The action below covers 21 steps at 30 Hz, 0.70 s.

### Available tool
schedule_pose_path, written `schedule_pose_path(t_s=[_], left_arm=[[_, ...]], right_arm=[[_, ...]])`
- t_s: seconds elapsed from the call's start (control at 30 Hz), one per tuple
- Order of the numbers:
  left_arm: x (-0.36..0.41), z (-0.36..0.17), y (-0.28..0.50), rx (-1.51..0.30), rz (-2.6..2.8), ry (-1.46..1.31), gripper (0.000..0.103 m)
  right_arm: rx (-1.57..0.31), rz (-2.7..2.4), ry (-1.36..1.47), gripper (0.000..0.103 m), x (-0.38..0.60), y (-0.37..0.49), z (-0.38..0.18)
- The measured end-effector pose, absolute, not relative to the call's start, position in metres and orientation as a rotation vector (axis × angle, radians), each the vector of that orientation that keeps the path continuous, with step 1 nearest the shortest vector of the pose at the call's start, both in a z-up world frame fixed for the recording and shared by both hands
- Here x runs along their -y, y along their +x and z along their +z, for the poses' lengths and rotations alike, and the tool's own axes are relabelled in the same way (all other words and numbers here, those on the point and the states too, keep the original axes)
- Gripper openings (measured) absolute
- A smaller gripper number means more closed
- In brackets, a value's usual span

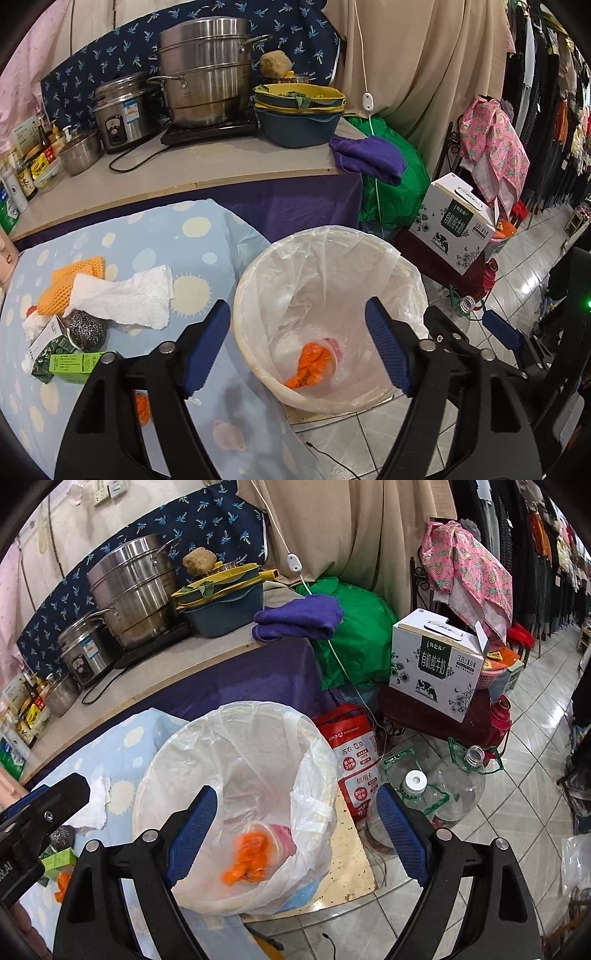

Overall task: Collect trash
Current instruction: 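Carry cup and wrapper over the bin and open both grippers to drop them, then grasp the second crumpled orange wrapper with the left gripper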

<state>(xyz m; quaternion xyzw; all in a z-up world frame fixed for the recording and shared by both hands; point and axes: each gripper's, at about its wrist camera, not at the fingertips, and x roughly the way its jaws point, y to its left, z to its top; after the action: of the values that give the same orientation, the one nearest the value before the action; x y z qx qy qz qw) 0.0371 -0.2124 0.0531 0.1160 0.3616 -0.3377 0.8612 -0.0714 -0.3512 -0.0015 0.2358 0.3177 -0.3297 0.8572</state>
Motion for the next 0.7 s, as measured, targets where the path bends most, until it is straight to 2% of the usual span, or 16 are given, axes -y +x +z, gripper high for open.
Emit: schedule_pose_path(t_s=[0.2,0.3,0.7], left_arm=[[0.194,0.057,0.049,-0.778,-0.666,0.2,0.074],[0.178,0.057,0.054,-0.775,-0.622,0.178,0.082],[0.103,0.033,0.074,-0.819,-0.441,0.133,0.087]], right_arm=[[-0.67,-0.664,0.485,0.085,0.342,-0.064,0.001],[-0.678,-0.645,0.471,0.085,0.334,-0.059,0.001],[-0.712,-0.577,0.422,0.085,0.299,-0.037,0.001]])
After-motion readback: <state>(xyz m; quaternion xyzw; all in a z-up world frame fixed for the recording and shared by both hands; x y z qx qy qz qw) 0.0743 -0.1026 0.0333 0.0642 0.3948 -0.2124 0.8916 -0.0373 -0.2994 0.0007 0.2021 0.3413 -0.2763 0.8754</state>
